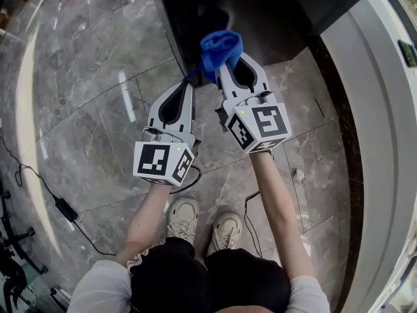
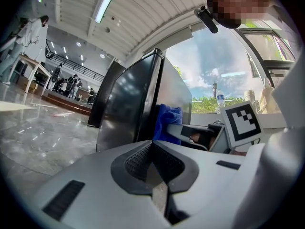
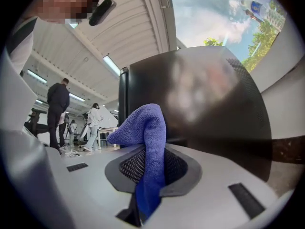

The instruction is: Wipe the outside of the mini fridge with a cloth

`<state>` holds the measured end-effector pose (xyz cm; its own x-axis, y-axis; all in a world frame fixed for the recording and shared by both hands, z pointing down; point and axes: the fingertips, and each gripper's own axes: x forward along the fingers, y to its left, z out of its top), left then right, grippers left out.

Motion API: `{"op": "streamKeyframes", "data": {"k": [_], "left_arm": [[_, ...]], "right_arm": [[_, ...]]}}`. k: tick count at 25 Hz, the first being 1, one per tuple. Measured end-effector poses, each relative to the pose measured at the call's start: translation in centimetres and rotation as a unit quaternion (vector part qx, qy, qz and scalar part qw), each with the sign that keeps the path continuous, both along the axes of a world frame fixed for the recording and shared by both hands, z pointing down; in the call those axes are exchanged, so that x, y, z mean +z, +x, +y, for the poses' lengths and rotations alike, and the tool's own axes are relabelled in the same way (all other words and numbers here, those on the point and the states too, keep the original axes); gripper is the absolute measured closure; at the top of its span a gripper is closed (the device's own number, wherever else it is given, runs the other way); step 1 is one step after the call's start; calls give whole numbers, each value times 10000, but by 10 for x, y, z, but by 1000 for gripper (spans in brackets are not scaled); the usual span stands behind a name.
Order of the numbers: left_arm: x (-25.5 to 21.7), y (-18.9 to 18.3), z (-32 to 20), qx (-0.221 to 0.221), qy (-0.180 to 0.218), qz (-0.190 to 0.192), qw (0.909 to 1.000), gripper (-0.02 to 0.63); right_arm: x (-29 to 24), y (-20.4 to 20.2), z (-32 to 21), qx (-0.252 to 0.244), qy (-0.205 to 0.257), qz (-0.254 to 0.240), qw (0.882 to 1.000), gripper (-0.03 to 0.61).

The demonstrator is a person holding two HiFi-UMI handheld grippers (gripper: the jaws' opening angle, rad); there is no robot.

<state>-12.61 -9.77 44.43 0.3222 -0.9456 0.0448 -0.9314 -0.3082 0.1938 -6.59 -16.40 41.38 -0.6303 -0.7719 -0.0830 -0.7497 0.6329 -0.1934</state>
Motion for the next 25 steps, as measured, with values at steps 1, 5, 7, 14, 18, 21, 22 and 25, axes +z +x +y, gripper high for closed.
{"op": "streamKeyframes", "data": {"k": [1, 5, 7, 14, 18, 21, 22, 25], "left_arm": [[1, 4, 0, 46, -23, -11, 10000, 609], [4, 17, -5, 184, -48, -2, 9998, 609], [3, 22, -9, 223, -29, 28, 9997, 609], [6, 69, -24, 728, 63, 136, 9972, 609], [10, 106, -40, 1087, 115, 218, 9938, 609], [12, 127, -56, 1263, 221, 154, 9916, 609], [11, 132, -61, 1297, 250, 170, 9911, 609], [9, 146, -76, 1370, 330, 236, 9897, 609]], "right_arm": [[-1, 12, -6, 133, -18, -27, 9999, 499], [3, 58, -30, 554, -34, 161, 9983, 499], [8, 77, -41, 762, -52, 236, 9968, 499], [14, 126, -65, 1059, -29, 432, 9934, 499], [18, 159, -83, 1450, -73, 316, 9889, 499], [24, 183, -94, 1704, -115, 301, 9848, 499], [25, 192, -98, 1809, -133, 282, 9830, 499], [26, 217, -110, 2091, -163, 211, 9775, 499]]}}
